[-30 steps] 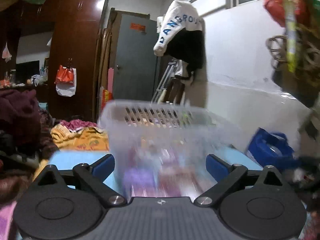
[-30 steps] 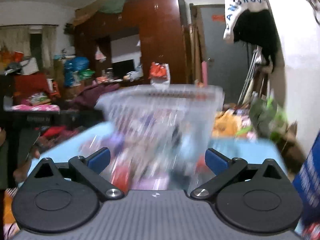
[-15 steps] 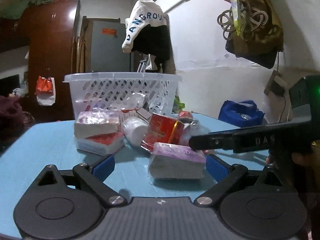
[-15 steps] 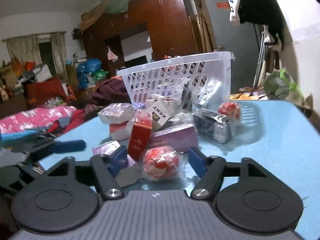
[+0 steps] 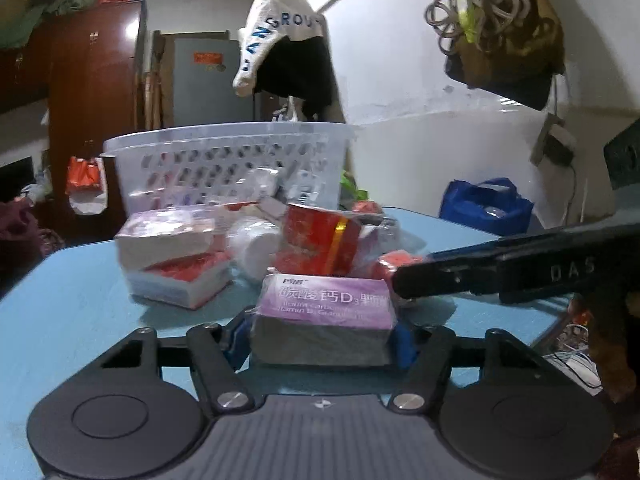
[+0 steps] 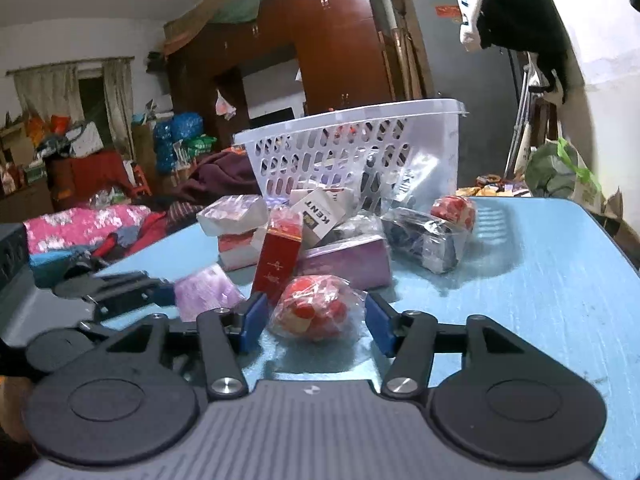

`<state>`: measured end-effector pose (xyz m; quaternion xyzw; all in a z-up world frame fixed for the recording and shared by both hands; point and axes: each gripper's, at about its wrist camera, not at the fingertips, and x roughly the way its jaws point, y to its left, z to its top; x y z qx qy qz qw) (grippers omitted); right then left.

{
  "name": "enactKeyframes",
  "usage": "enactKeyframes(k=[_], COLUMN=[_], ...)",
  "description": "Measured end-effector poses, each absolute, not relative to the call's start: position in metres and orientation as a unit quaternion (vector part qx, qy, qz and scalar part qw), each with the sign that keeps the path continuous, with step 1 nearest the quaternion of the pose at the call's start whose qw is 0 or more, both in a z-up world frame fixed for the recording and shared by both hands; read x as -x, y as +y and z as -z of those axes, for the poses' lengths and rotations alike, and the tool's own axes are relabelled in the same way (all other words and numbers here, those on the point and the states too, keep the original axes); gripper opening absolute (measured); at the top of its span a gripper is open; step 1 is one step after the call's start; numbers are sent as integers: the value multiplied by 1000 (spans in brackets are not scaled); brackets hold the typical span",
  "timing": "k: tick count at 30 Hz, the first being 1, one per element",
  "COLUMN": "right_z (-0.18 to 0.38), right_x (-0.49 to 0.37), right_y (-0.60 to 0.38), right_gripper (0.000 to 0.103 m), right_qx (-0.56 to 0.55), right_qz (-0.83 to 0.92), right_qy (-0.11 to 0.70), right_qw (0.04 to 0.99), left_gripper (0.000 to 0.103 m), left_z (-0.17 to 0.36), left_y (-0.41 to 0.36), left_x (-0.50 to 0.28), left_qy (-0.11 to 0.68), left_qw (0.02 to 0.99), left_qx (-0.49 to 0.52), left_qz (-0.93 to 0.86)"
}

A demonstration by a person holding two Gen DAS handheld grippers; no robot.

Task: Organize objects
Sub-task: 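Grasp the purple calcium D box with the left gripper while the right gripper grasps a red-white round packet, then lift both held items over the white basket and open both grippers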

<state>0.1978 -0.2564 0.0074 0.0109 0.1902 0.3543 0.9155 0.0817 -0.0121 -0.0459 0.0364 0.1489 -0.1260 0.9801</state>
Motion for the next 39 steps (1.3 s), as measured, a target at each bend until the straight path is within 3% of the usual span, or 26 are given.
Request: enactKeyframes(k=[8,31,39], right_z=[-2,-19,-102], right_x=[-193,-179,-228], right_y=[-248,-277,-236], right_gripper=[48,47,47], right_qx=[13,-3,49], right_qz=[-356,-331,-307], right_qy=[183,122,56], right_qw=[916,936,949], left_gripper=[69,69,69], left_z=[41,33,-54], left_y=[13,48,70], left_x=[-69,-64,-127], left_qy=[126,97,81], left_qw=[987,991,988], left_qx=[-25,22,67], left_qz=[101,94,111])
